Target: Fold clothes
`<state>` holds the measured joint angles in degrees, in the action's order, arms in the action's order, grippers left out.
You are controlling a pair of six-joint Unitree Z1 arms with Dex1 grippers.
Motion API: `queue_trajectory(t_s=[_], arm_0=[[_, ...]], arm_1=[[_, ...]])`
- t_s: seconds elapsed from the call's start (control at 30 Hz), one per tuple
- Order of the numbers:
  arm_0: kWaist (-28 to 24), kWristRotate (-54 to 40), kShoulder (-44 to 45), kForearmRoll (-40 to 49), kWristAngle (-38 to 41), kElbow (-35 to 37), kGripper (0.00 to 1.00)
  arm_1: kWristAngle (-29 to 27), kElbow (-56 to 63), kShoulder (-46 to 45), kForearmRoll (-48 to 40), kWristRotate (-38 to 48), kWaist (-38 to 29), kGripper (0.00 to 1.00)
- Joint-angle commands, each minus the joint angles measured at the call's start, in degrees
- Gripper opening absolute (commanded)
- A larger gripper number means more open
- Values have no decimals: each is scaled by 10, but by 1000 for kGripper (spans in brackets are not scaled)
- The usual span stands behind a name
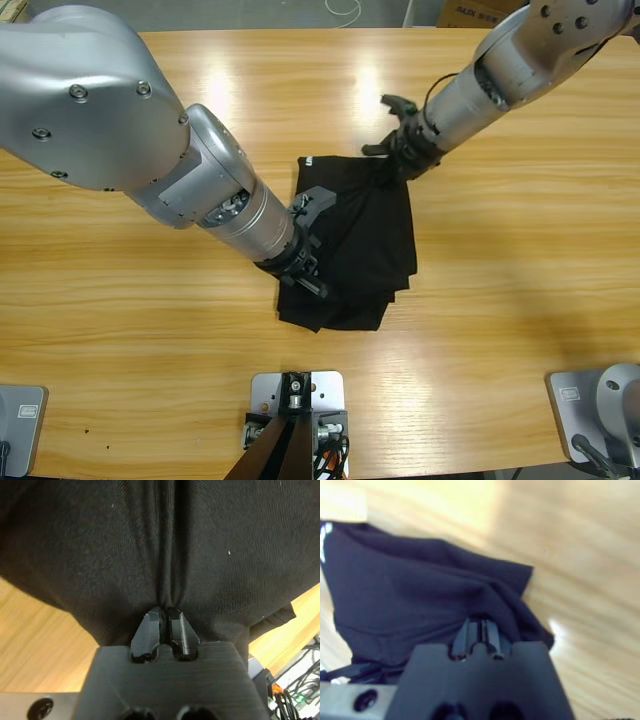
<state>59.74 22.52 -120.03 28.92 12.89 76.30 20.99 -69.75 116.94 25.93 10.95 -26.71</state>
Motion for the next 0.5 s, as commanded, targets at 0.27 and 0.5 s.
queue_trajectory(t_s=[0.27,0.5], arm_0=[[10,3,-21,45,-9,11,186],[-20,-10,39,111,-16,138,186]], arm_1=[[-40,19,-74,62,-12,63,0],[6,51,-282,151,24,-1,0]])
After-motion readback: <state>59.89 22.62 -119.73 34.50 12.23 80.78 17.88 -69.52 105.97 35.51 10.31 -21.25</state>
